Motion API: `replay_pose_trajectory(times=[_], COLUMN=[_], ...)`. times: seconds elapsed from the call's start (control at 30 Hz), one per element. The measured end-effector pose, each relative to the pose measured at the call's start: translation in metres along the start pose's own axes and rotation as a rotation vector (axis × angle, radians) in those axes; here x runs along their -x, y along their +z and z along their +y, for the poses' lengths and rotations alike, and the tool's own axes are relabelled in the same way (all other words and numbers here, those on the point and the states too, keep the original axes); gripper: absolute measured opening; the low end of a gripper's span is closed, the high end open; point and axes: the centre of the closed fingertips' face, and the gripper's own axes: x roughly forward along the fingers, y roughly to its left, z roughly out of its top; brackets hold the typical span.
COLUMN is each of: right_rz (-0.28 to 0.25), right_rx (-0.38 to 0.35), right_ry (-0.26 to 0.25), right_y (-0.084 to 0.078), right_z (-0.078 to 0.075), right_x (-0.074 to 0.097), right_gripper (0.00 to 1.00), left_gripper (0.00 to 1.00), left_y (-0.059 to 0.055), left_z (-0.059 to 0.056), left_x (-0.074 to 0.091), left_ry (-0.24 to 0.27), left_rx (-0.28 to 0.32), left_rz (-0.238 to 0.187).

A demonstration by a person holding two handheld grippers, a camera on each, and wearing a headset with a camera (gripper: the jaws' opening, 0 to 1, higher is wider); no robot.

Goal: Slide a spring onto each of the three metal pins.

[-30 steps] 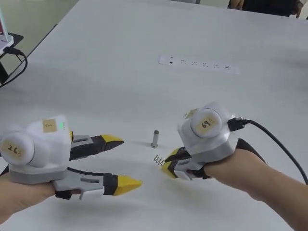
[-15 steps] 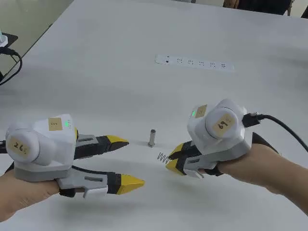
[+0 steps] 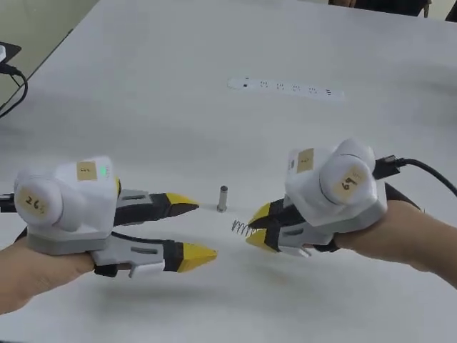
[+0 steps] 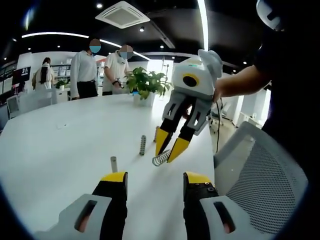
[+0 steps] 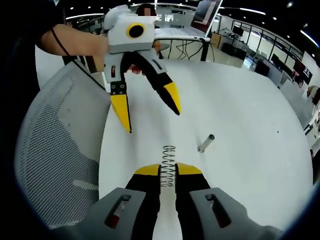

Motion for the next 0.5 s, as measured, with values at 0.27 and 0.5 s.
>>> replay_pose_trajectory(times=[0.27,0.5], right_rz=[-0.017,-0.019], right_rx=[0.104,0.179], right_ry=[0.02,0.035], right_y=[0.015,0.025], right_z=[0.003,0.006], right_x=[0.001,0.001], right_gripper=[0.08,0.08], left_gripper=[0.31,0.26], left_y=[0.005,0.01], left_z=[-0.003,-0.006], left_x=[-0.003,-0.009], left_ry=[-0.018,-0.035], left_rx=[-0.001,-0.016], left_rz=[-0.015,-0.026])
